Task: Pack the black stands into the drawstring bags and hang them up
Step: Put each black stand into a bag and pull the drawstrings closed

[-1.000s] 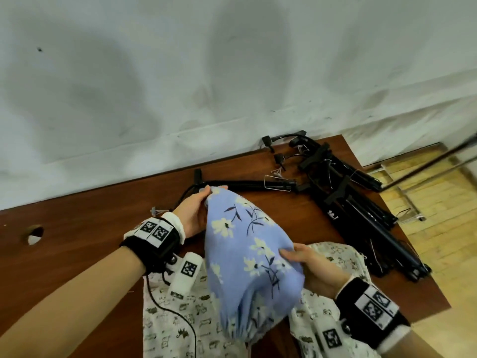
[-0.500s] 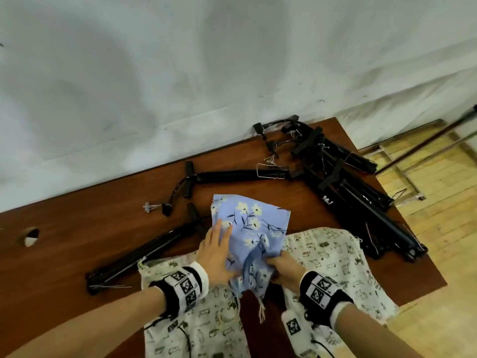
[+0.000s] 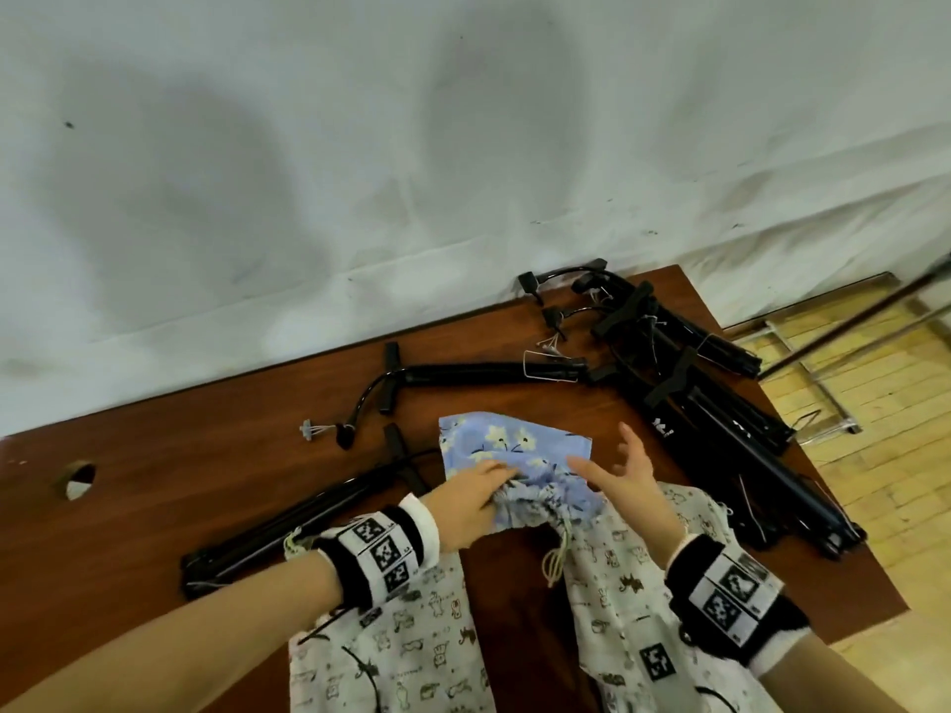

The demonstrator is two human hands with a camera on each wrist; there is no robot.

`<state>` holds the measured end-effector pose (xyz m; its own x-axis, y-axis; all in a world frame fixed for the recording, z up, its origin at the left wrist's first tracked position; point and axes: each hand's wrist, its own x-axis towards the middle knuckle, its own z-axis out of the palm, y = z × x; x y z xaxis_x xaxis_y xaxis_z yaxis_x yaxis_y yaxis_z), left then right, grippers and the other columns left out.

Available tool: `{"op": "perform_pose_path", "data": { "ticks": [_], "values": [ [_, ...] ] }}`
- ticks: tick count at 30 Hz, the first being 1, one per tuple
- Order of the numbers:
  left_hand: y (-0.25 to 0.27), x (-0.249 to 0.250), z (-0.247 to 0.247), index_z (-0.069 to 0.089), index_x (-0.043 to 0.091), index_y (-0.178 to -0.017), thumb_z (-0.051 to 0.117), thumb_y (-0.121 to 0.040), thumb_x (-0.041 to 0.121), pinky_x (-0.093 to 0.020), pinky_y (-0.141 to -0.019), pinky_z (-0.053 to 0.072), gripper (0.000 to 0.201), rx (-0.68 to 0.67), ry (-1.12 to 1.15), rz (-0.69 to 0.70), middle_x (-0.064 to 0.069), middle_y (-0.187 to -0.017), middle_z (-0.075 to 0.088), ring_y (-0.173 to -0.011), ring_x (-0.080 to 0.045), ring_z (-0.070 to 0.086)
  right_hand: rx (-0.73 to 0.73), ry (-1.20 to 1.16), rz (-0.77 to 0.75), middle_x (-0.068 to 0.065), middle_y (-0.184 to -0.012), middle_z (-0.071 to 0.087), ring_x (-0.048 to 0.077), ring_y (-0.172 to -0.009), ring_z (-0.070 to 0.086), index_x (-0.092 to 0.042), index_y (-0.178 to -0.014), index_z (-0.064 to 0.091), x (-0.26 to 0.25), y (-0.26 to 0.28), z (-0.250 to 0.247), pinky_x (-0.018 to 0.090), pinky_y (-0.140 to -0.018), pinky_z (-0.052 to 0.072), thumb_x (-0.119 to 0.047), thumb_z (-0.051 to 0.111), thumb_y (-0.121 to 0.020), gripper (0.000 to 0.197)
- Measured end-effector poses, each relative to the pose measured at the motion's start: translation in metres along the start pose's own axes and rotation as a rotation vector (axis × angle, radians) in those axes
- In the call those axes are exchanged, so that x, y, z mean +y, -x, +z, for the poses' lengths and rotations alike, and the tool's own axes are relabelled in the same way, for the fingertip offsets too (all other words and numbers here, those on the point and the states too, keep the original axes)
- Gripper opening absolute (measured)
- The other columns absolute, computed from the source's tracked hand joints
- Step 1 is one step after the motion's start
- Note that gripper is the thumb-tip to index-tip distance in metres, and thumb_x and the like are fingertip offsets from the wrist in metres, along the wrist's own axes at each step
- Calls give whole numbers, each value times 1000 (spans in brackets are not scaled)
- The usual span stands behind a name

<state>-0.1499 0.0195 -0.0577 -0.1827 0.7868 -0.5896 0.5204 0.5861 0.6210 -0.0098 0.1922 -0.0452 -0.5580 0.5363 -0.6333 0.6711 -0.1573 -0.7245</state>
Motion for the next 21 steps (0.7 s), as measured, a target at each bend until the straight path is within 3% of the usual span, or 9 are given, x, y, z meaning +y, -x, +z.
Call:
{"op": "perform_pose_path", "data": {
  "ticks": [3, 4, 6, 8, 10, 12, 16, 19, 21],
  "values": [
    [3, 27, -24, 59, 7, -105, 36, -98, 6, -37, -88, 43, 24, 85, 72, 12, -3, -95, 49, -85, -19, 51, -305, 277, -289, -24, -129, 42, -8, -109, 45, -39, -134, 42, -17, 21, 16, 17, -85, 41, -41, 73, -82, 61],
    [5, 36, -30, 58, 10, -91, 36, -99, 8, -35, -85, 41, 23, 109, 57, -2, 0, -85, 48, -75, -13, 48, -305, 305, -375, -20, -117, 55, -7, -94, 53, -37, -123, 52, -18, 23, 22, 16, -76, 42, -34, 69, -86, 41],
    [10, 46, -40, 53, 11, -80, 34, -101, 11, -32, -74, 36, 28, 136, -19, 5, -1, -77, 48, -68, -15, 44, -257, 274, -463, 3, -79, 63, 14, -63, 54, -29, -96, 64, -21, 25, 29, 27, -62, 40, -26, 58, -95, 6],
    [15, 44, -46, 46, 9, -69, 36, -101, 17, -30, -61, 33, 34, 208, 111, 18, -3, -66, 45, -58, -17, 39, -313, 266, -461, 9, -73, 61, 29, -61, 49, -26, -91, 65, -25, 24, 27, 35, -60, 39, -32, 50, -99, 18],
    [19, 37, -47, 45, 5, -69, 41, -96, 17, -32, -60, 32, 30, 284, 154, 34, -8, -65, 45, -57, -18, 39, -356, 269, -465, -3, -86, 70, 26, -73, 61, -30, -102, 67, -28, 24, 22, 37, -69, 49, -30, 47, -100, 20],
    [24, 30, -46, 35, 13, -60, 44, -90, 11, -32, -57, 28, 31, 314, 168, 53, -5, -58, 37, -53, -16, 33, -293, 309, -485, -5, -89, 72, 23, -80, 67, -31, -101, 67, -28, 24, 19, 43, -76, 55, -23, 55, -96, 16],
    [30, 16, -41, 34, 18, -58, 47, -81, 4, -31, -56, 25, 30, 366, 245, 31, -3, -56, 34, -52, -18, 29, -368, 396, -473, -1, -71, 65, 13, -61, 58, -26, -104, 60, -25, 33, 32, 25, -57, 46, -25, 68, -87, 19],
    [28, 11, -43, 35, 16, -61, 44, -74, -4, -32, -55, 22, 25, 371, 81, -30, -4, -57, 34, -54, -21, 28, -382, 650, -480, 8, -83, 64, 26, -70, 60, -13, -99, 58, -7, 31, 41, 34, -57, 45, -8, 57, -85, 15],
    [30, -1, -60, 31, 19, -58, 47, -75, -2, -30, -54, 21, 31, 390, -104, -141, -1, -56, 28, -52, -21, 25, -402, 755, -404, 14, -78, 61, 31, -69, 57, -4, -89, 57, 16, 24, 29, 35, -55, 38, -5, 54, -82, 7]
  ]
}}
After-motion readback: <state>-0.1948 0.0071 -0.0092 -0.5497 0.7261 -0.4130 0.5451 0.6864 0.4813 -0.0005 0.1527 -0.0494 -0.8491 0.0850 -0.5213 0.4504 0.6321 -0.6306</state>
